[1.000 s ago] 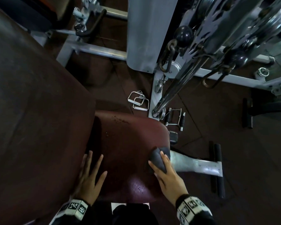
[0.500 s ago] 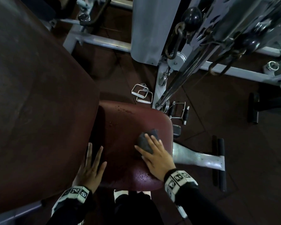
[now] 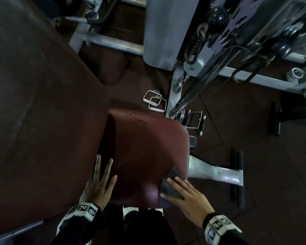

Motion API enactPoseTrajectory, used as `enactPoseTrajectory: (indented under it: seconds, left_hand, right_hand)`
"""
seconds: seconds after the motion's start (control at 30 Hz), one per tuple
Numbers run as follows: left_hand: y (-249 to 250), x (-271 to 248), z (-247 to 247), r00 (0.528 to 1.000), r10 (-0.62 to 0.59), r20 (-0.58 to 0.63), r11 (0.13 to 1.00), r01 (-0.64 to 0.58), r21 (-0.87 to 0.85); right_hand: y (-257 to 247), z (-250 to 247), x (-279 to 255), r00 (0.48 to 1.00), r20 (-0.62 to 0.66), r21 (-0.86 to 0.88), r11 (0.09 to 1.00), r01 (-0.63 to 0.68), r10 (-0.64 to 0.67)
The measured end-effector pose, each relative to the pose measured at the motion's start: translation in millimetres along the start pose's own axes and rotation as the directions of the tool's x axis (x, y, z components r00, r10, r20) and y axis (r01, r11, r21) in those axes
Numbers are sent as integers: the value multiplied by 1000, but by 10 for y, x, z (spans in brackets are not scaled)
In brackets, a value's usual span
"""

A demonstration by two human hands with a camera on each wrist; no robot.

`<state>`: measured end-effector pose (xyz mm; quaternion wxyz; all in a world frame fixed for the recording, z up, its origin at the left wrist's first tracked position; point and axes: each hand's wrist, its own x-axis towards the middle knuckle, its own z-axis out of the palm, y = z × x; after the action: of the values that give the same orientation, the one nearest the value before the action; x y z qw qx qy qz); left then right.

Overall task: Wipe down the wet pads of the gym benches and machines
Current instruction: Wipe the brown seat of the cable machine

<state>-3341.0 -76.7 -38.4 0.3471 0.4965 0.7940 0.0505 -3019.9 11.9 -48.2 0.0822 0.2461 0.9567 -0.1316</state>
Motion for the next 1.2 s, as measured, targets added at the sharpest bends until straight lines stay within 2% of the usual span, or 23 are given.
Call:
enactPoseTrajectory:
  seconds: [0.03, 0.13, 0.2, 0.27, 0.3, 0.37, 0.4, 0.43, 0.53, 0.6, 0.67, 0.7, 0.77, 0.87, 0.93, 1.0, 1.07, 1.13, 1.2]
  left_hand:
    - [-20, 3, 23, 1000, 30, -7, 999, -30, 41]
    - [16, 26, -38, 996, -47, 78, 997, 42, 63]
    - [32, 19, -47, 991, -82, 107, 995, 75, 63]
    - [-21, 8, -11, 995, -45, 90, 993, 35, 113]
    - [-23, 16, -12, 994, -27, 102, 987, 11, 162]
    - [-51, 41, 1, 981, -112, 157, 985, 89, 149]
    - [-67, 62, 17, 982, -78, 169, 991, 58, 124]
    - [-51, 72, 7, 991, -42, 124, 987, 22, 161]
    - [-116, 61, 18, 978, -77, 194, 977, 36, 210]
    - [-139, 50, 7, 968, -37, 249, 978, -17, 209]
    - [-141, 56, 41, 976, 20, 218, 973, -69, 220]
    - [-94, 49, 18, 978, 13, 206, 980, -54, 194]
    - [5, 15, -40, 995, -10, 101, 995, 0, 102]
    - [91, -29, -13, 997, 34, -65, 996, -29, 89]
    - [86, -10, -54, 997, 58, -47, 991, -51, 122]
    - [114, 12, -135, 999, 11, 31, 991, -15, 132]
    - [130, -20, -124, 999, 20, 40, 994, -24, 108]
    - [96, -20, -88, 994, -61, 95, 989, 48, 139]
    - [65, -27, -60, 993, -74, 95, 993, 64, 98]
  right_hand:
    - [72, -49, 24, 998, -9, 17, 998, -57, 57]
    - [141, -171, 268, 980, -26, 63, 979, -194, 196]
    - [77, -238, 528, 969, -11, 77, 966, -245, 247]
    - [-58, -283, 780, 967, -5, 89, 964, -252, 253]
    - [-146, -279, 877, 972, -9, 95, 968, -232, 234]
    - [-347, -226, 970, 988, -7, 92, 984, -155, 156]
    - [-443, -183, 949, 995, 1, 80, 991, -104, 105]
    - [-525, -129, 887, 999, 10, 68, 996, -50, 49]
    - [-594, 8, 524, 993, 52, 40, 994, 104, -106]
    - [-491, 70, 243, 989, 57, 29, 991, 134, -135]
    - [-315, 78, 21, 997, 38, -2, 997, 73, -73]
    - [-212, 57, -50, 1000, 18, -6, 1000, 15, -15]
    - [-32, -29, -76, 991, -23, 23, 991, -132, 132]
    - [80, -147, 160, 953, -61, 89, 952, -293, 298]
    - [40, -184, 417, 943, -55, 98, 941, -323, 329]
    - [-82, -198, 655, 953, -50, 83, 952, -294, 299]
    - [-253, -192, 785, 970, -49, 71, 969, -236, 240]
    - [-401, -163, 781, 986, -25, 64, 984, -164, 166]
    - [-448, -121, 666, 998, 23, 45, 997, -66, 65]
